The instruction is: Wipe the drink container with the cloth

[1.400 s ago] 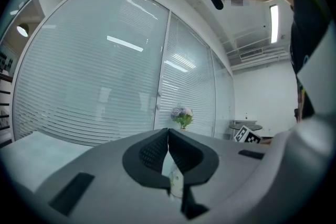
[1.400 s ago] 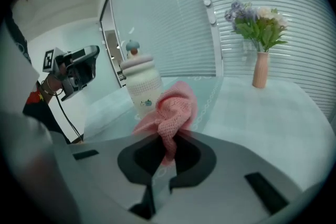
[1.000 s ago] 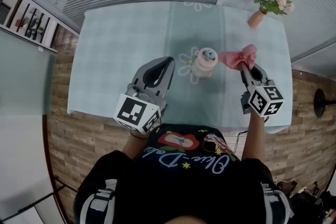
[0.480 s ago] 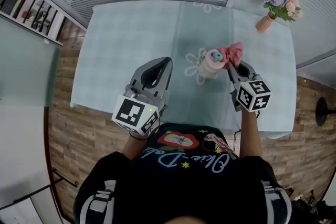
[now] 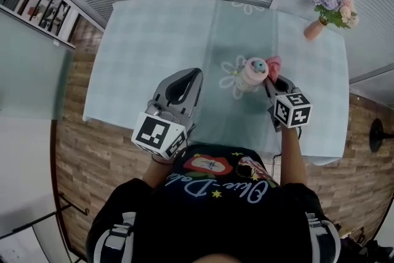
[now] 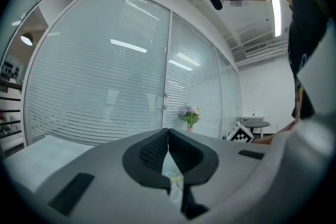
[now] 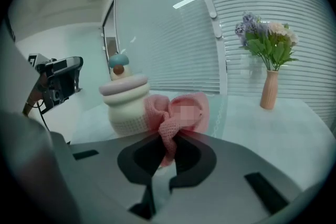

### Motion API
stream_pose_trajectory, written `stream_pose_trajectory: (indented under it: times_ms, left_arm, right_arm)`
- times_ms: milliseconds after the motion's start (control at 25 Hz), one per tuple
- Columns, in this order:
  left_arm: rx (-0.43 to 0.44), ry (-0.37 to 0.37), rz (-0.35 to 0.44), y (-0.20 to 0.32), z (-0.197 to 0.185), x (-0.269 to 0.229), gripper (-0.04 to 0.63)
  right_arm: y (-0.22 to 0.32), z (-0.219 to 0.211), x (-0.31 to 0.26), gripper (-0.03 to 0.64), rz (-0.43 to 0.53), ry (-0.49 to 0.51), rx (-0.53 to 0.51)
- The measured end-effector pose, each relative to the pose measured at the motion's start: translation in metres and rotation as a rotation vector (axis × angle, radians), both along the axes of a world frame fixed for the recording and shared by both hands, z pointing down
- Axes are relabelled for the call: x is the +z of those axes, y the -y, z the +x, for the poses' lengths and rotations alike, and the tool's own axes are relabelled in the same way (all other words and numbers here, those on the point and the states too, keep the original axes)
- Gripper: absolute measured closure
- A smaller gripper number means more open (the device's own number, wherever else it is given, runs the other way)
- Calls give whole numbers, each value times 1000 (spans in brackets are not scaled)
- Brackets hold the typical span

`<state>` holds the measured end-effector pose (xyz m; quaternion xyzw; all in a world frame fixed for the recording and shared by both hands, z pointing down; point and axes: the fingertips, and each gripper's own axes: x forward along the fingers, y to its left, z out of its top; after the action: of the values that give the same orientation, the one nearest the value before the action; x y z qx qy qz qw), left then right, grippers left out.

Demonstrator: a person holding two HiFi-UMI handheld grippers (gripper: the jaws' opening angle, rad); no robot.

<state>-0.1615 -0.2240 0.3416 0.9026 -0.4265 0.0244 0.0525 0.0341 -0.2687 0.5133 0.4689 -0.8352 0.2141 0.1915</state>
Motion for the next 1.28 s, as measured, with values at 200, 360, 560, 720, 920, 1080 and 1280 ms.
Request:
stream_pose_trajectory:
  times_ms: [200, 360, 560, 720, 920, 1080, 1280]
  left_arm:
    - [-16, 1, 4, -1, -5, -1, 591]
    - [-26, 0, 5, -3, -7, -1, 591]
    - [-48, 0, 6, -5, -14, -1, 591]
    - [-56, 0, 7, -8, -18, -1, 591]
    - [-57, -3, 7, -9, -24, -3, 591]
    - [-49, -6, 11, -11, -25, -5, 591]
    - [-30, -5, 8, -10, -15, -3, 591]
  right_arm:
    - [-1, 0, 21, 600, -54, -43, -21]
    - [-4, 2, 36, 600, -96, -72, -37]
    - [-6, 2, 51, 600, -144, -127, -68]
    - [-11, 1, 61, 600, -173, -170, -89]
    - [-15, -3, 68, 600, -193, -181, -92]
    - [-15, -3, 62, 600, -168, -175, -72]
    - [-8, 24, 33, 600, -78, -143, 23]
